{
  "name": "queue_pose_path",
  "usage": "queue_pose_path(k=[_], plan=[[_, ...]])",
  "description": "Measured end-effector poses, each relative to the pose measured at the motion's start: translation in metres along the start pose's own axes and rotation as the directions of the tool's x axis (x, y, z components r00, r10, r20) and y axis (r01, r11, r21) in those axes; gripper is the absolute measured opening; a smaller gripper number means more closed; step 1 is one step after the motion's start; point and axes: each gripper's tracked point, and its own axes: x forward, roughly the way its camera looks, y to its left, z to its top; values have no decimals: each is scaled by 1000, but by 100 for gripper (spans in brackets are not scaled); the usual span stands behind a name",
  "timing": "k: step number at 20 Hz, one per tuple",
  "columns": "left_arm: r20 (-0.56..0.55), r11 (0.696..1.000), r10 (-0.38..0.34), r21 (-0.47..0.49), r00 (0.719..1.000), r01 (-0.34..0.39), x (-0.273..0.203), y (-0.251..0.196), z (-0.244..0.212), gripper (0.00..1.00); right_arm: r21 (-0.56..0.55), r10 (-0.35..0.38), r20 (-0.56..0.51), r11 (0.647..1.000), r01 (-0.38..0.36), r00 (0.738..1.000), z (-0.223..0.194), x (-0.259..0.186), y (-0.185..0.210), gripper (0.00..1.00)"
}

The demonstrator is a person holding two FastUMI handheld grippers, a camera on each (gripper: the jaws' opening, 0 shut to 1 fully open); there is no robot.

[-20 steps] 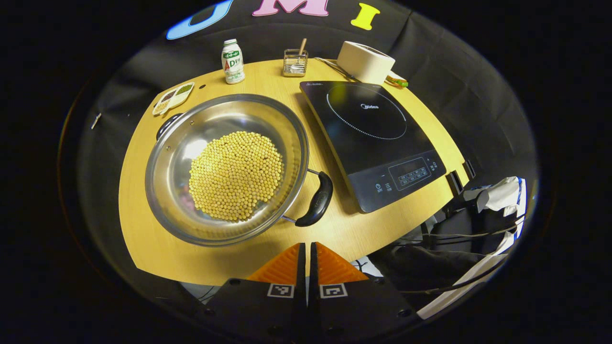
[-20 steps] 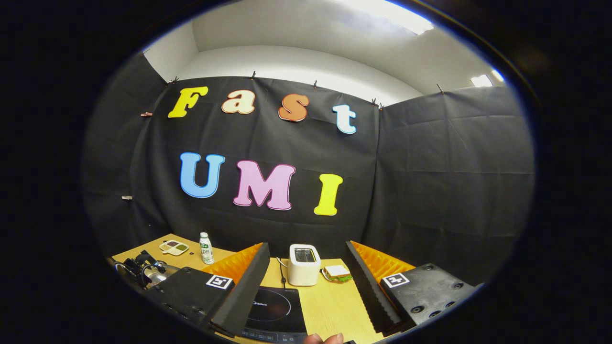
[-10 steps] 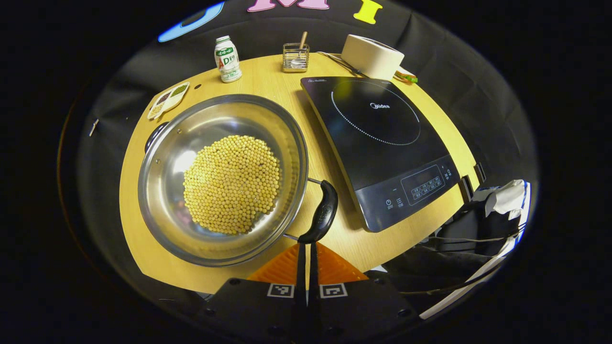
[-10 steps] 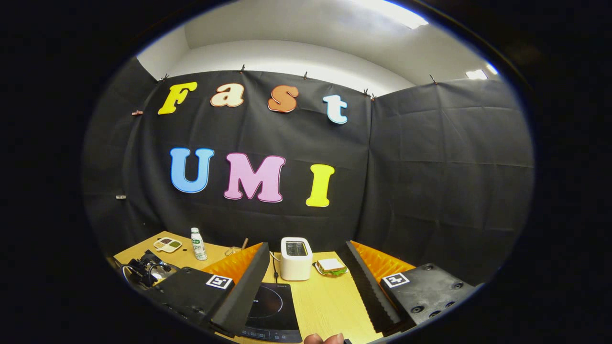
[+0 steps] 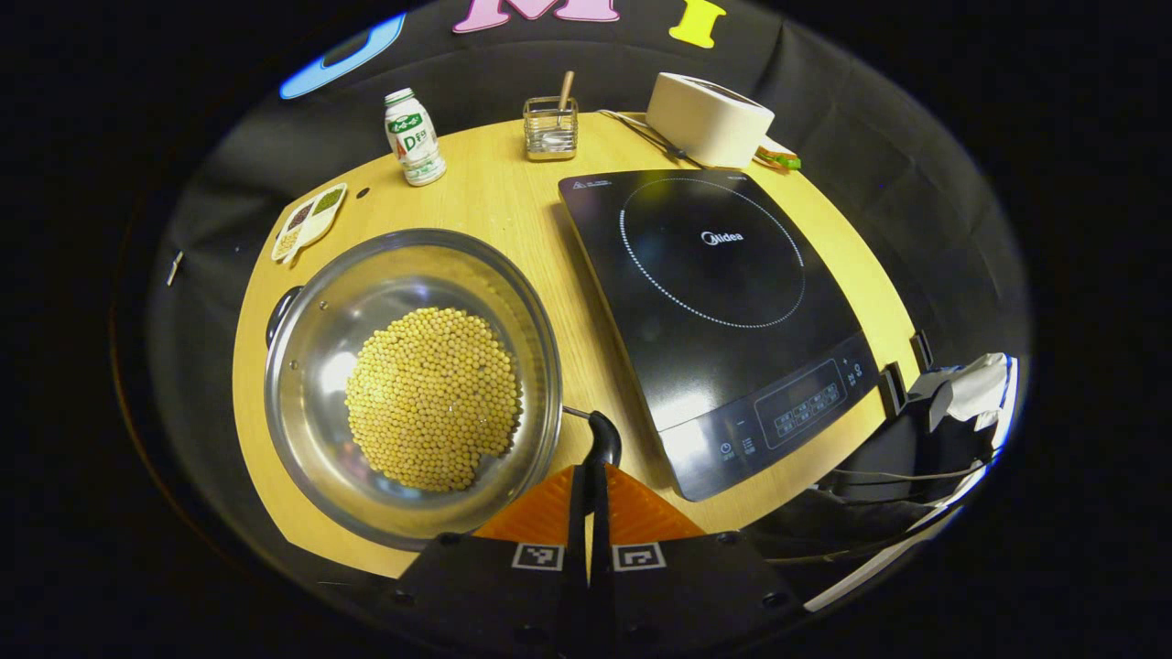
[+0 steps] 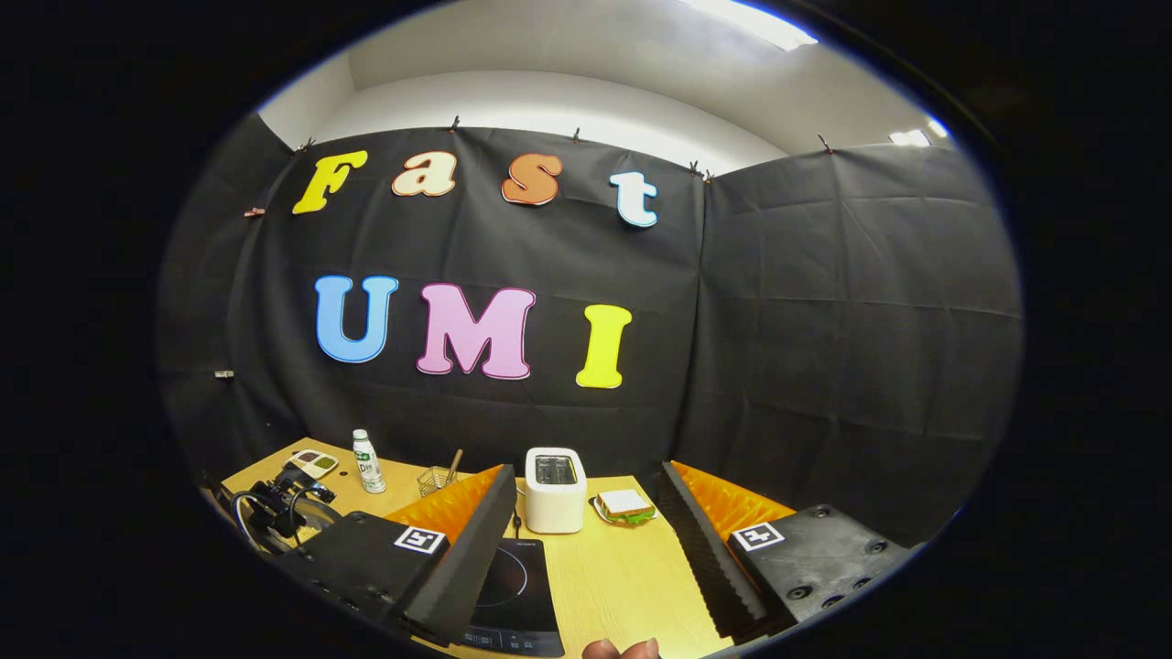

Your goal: First push the handle of the pot to place it horizontally, then grasp the pot with both hands and set it on the induction cooktop.

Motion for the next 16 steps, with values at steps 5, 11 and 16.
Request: queue_pose_path(k=[5,11,16], plan=[[-97,999,50,-16,994,-51,3,24,-44,5,-4,11,-3,1000,-11,1000,-2,5,2,98],[-50,996,87,-23,995,-88,18,27,-26,5,-33,26,-3,999,-26,1000,-3,0,8,98],[-26,995,98,-19,995,-99,27,23,-2,5,-39,4,-7,999,-4,1000,-6,-1,-4,98]])
